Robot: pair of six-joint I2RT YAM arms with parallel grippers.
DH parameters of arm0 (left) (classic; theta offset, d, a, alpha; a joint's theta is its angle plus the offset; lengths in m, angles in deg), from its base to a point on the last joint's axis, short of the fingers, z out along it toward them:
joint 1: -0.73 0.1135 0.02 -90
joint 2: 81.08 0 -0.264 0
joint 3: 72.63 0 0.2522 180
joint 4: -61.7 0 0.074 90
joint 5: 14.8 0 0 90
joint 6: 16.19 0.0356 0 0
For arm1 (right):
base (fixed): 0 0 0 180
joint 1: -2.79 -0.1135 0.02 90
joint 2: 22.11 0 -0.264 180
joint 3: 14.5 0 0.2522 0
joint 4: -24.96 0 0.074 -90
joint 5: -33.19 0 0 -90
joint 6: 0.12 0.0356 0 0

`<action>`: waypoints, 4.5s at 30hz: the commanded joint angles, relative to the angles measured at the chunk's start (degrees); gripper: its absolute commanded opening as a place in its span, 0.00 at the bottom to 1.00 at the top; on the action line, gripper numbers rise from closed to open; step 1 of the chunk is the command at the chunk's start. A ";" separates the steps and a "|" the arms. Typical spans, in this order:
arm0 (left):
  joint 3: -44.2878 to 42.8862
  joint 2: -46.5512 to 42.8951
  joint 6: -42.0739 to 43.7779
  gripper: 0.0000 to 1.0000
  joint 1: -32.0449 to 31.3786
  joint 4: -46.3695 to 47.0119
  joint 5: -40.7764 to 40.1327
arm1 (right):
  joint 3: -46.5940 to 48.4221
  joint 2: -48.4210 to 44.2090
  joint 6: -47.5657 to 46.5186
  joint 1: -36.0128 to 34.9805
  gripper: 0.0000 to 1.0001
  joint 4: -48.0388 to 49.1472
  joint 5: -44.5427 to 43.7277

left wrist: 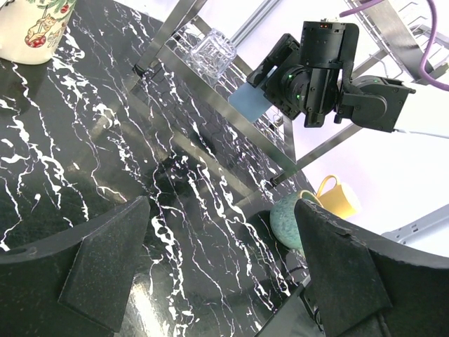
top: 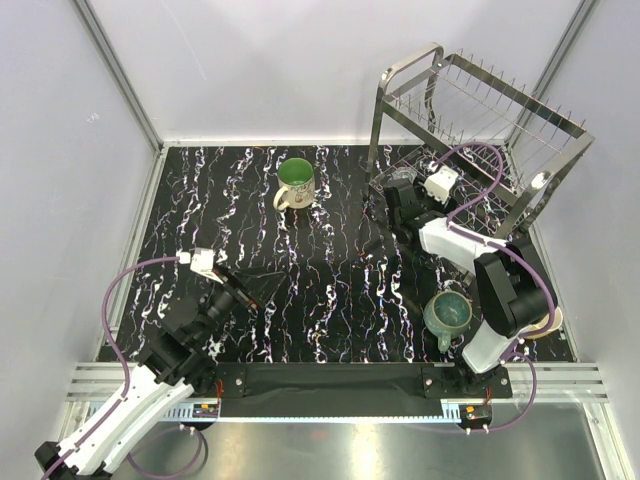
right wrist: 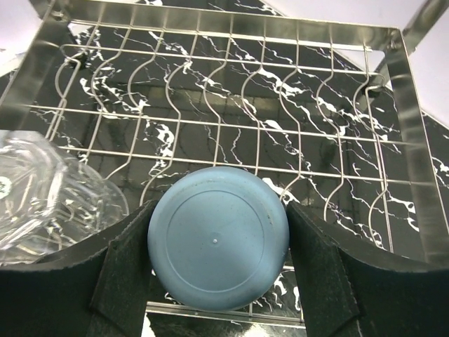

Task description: Load the cups into the dish rack

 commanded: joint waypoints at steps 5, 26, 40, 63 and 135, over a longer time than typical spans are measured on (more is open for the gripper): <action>-0.60 -1.10 0.12 0.92 -0.28 -0.49 -1.23 | 2.32 0.98 6.60 1.57 0.26 -3.69 1.01; -0.95 -0.66 -0.41 0.93 -0.19 -1.37 -1.84 | 0.21 -2.18 6.34 1.74 0.55 -5.19 2.94; -1.22 -0.66 -1.20 0.93 -0.19 -1.37 -1.58 | -2.77 -6.83 2.13 1.65 0.90 -6.15 5.93; -11.14 8.30 -4.89 0.88 -0.19 -18.05 -2.81 | -6.64 -23.18 -5.96 -4.14 1.00 -19.07 23.67; -103.78 118.69 50.92 0.52 10.09 -31.68 -8.26 | -13.50 -58.35 8.01 -22.60 1.00 -42.54 70.09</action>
